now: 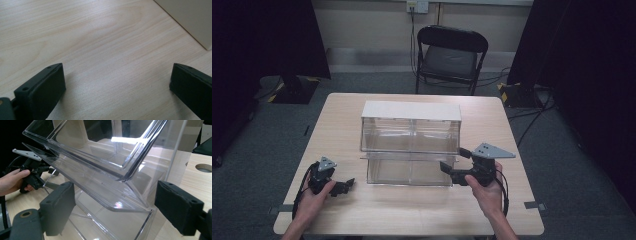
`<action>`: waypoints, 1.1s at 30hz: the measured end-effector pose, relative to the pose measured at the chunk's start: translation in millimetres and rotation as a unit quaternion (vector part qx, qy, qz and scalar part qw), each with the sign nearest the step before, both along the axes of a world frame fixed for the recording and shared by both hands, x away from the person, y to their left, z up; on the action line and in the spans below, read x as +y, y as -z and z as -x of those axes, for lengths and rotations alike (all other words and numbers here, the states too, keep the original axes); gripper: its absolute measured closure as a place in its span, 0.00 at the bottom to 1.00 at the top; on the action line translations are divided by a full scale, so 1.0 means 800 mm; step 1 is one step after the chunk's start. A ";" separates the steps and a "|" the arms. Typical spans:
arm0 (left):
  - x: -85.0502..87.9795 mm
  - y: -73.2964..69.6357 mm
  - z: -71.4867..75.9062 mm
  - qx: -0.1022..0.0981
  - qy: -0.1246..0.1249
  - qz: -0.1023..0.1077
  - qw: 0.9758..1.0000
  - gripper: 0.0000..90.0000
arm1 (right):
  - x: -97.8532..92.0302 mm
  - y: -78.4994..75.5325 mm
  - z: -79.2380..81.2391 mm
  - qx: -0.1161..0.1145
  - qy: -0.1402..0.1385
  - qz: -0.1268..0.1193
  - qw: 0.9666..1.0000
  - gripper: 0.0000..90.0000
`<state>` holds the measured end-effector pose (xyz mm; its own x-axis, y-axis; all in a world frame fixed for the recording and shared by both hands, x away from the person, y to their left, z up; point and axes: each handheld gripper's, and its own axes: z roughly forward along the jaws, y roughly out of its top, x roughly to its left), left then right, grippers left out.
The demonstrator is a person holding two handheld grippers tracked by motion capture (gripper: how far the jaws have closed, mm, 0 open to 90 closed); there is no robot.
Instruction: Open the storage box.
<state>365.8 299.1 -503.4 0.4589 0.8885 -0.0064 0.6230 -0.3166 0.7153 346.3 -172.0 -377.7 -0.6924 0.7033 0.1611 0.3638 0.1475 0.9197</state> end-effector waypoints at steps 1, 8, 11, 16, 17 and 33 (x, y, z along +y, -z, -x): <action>0.000 0.000 0.000 0.000 0.000 0.000 1.000 0.00 | 0.000 0.000 -0.001 0.000 0.000 -0.001 1.000 0.17; 0.000 0.000 0.000 0.000 0.000 0.000 1.000 0.00 | 0.001 -0.002 -0.003 0.001 0.001 -0.004 1.000 0.17; 0.000 0.000 0.000 0.000 0.000 0.000 1.000 0.00 | 0.001 -0.002 -0.004 0.001 -0.001 -0.005 1.000 0.17; 0.000 0.000 0.000 0.000 0.000 -0.001 1.000 0.00 | 0.005 -0.004 -0.005 -0.002 -0.001 0.001 1.000 0.16; 0.000 0.000 0.000 0.000 0.000 -0.001 1.000 0.00 | 0.005 -0.004 -0.005 -0.004 0.000 0.000 1.000 0.16; 0.000 0.000 0.000 0.000 0.000 -0.001 1.000 0.00 | 0.005 -0.003 -0.008 0.001 -0.001 -0.007 1.000 0.15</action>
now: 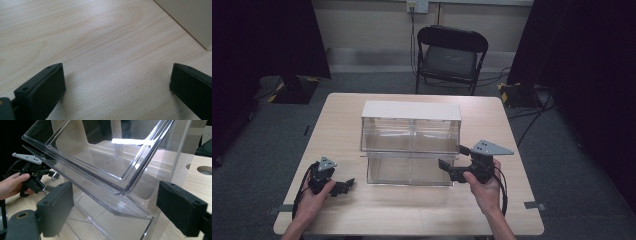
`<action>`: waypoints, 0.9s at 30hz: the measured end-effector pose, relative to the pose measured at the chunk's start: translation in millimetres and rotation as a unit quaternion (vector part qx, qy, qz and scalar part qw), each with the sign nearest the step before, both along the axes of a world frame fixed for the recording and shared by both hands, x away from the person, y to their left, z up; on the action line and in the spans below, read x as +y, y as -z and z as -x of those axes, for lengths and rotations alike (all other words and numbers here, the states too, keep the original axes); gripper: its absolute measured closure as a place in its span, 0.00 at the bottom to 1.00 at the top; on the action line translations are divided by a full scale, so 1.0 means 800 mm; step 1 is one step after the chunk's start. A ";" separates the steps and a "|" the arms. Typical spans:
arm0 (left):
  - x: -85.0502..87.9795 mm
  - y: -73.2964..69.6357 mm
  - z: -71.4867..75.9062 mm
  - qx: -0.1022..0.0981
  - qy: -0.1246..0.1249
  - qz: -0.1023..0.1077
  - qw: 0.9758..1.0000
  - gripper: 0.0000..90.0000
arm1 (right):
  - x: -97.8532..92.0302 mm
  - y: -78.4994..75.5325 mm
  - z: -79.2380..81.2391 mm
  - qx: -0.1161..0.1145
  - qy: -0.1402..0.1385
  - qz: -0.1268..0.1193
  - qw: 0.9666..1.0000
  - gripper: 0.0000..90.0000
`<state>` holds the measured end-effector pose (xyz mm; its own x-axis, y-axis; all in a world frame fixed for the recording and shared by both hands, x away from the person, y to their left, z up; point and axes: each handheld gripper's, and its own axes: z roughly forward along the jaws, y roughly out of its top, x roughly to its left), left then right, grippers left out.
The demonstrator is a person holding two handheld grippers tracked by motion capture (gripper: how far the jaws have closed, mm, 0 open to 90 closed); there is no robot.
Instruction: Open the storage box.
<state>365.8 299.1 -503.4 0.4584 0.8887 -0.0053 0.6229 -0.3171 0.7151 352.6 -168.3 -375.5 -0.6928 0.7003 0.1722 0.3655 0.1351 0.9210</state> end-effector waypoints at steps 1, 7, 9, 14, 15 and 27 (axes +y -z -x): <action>0.000 0.000 0.000 0.000 0.000 0.000 1.000 0.00 | 0.000 0.000 0.000 0.000 0.000 0.000 1.000 0.15; 0.000 0.000 0.000 0.000 0.000 0.000 1.000 0.00 | 0.000 0.000 -0.001 0.000 0.000 -0.001 1.000 0.15; 0.000 0.000 0.000 0.000 0.001 0.001 1.000 0.00 | 0.000 0.001 -0.001 0.001 0.000 -0.002 1.000 0.15; 0.000 0.000 0.000 0.000 0.000 0.000 1.000 0.00 | 0.000 0.001 -0.001 0.001 0.002 -0.002 1.000 0.15; 0.000 0.000 0.000 0.000 0.000 0.000 1.000 0.00 | 0.000 0.001 -0.001 0.001 0.002 -0.003 1.000 0.15; 0.000 0.000 0.000 0.000 0.001 -0.001 1.000 0.00 | 0.000 0.001 -0.002 0.002 0.002 -0.003 1.000 0.15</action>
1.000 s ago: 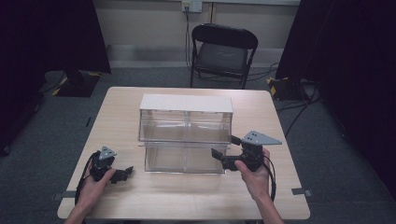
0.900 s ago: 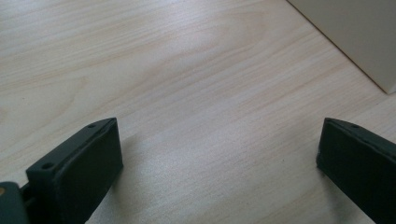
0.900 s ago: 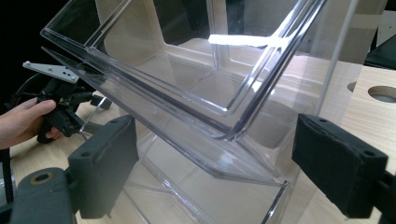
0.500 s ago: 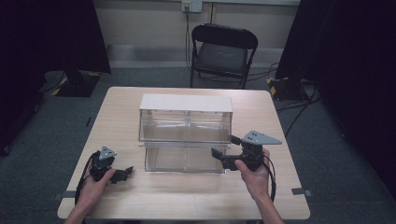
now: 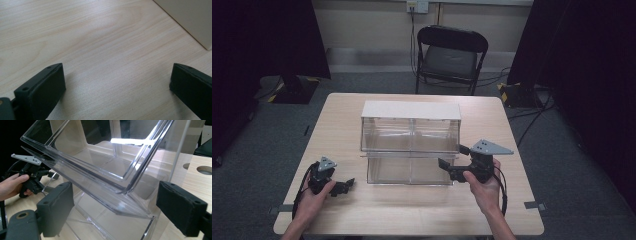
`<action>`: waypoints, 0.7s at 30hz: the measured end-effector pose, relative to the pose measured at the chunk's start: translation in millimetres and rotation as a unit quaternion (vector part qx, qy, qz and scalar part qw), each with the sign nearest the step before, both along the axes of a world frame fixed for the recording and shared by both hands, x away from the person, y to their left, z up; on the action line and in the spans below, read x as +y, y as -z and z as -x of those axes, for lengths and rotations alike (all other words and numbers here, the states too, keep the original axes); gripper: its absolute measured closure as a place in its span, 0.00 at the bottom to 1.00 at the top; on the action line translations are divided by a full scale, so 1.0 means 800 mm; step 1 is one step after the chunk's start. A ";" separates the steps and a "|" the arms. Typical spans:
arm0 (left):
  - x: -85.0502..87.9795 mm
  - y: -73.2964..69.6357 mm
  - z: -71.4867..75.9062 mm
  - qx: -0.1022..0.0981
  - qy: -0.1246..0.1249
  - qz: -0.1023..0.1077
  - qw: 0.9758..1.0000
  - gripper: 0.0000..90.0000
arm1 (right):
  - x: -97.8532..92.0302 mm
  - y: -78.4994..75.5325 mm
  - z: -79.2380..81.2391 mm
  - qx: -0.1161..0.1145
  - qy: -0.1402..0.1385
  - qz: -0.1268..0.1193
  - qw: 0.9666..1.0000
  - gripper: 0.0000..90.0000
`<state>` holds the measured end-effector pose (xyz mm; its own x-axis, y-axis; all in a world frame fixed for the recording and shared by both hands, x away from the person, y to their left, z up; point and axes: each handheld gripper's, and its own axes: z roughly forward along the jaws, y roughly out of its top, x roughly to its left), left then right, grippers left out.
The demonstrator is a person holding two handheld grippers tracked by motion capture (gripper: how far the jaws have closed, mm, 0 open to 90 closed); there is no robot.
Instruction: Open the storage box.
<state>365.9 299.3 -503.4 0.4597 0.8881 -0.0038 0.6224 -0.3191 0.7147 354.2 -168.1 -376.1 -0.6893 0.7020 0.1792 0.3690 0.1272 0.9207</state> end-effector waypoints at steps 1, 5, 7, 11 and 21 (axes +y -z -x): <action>0.000 0.000 0.000 0.000 0.000 0.000 1.000 0.00 | 0.000 0.000 0.000 0.000 0.000 0.000 1.000 0.15; 0.000 0.000 0.000 0.000 0.000 0.000 1.000 0.00 | 0.000 0.000 0.000 -0.001 0.000 0.000 1.000 0.15; 0.000 0.000 0.000 0.000 0.000 0.000 1.000 0.00 | 0.000 0.000 0.000 0.000 0.001 -0.001 1.000 0.15; 0.000 0.000 0.000 0.000 0.000 0.000 1.000 0.00 | 0.000 0.000 0.000 -0.001 0.000 0.000 1.000 0.15; 0.000 0.000 0.000 0.000 0.000 0.001 1.000 0.00 | 0.000 0.001 -0.001 -0.001 0.003 0.000 1.000 0.15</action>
